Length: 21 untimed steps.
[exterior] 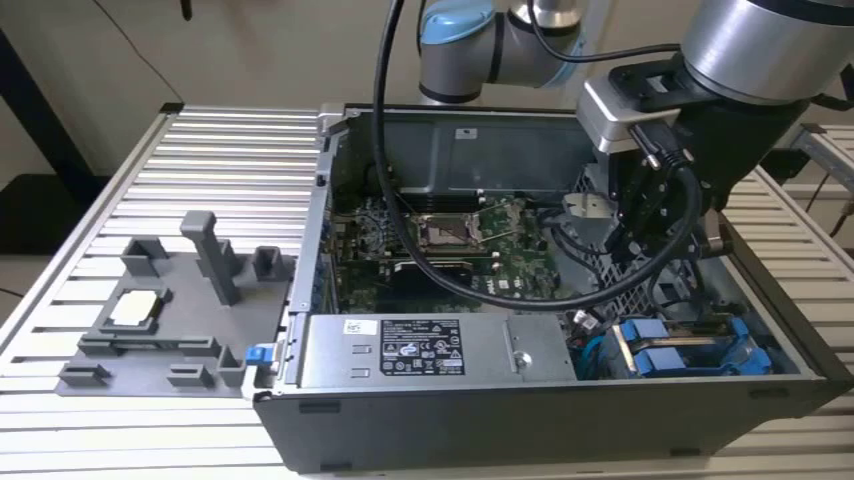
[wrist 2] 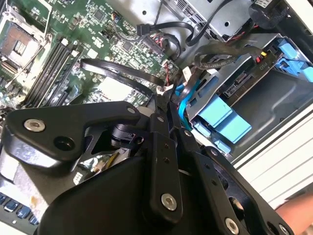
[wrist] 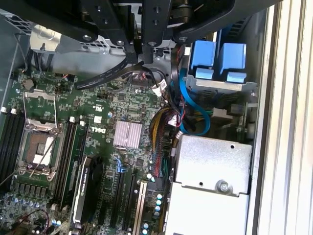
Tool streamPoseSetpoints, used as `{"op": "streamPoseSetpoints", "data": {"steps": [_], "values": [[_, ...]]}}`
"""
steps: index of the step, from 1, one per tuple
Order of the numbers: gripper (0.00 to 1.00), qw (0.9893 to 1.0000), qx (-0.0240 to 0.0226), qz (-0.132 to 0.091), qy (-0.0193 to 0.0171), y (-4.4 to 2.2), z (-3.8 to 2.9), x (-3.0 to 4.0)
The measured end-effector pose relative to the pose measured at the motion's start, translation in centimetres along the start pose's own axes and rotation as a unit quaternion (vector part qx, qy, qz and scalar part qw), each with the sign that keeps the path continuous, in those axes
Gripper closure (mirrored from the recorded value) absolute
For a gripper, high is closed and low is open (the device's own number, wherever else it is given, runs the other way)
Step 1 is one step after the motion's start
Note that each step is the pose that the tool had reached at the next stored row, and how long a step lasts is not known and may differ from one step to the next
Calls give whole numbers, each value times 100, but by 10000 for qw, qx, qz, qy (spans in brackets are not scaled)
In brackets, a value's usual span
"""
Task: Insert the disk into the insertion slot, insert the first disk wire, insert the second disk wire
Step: 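Insert the first disk wire, then insert the second disk wire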
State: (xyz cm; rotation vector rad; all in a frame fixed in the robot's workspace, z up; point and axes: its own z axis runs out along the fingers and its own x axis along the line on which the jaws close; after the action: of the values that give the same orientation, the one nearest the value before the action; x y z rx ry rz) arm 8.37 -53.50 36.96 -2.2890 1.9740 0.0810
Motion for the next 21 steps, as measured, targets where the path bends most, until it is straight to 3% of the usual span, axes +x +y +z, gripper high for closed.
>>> {"op": "streamPoseSetpoints", "data": {"steps": [5, 8, 10, 21], "values": [[84, 10000, -2, 0, 7, 0, -1, 1], [84, 10000, -15, -4, 92, 0, 6, 3], [84, 9999, -17, -4, 110, 2, 12, 11], [84, 9999, -18, -4, 113, 4, 19, 22]]}}
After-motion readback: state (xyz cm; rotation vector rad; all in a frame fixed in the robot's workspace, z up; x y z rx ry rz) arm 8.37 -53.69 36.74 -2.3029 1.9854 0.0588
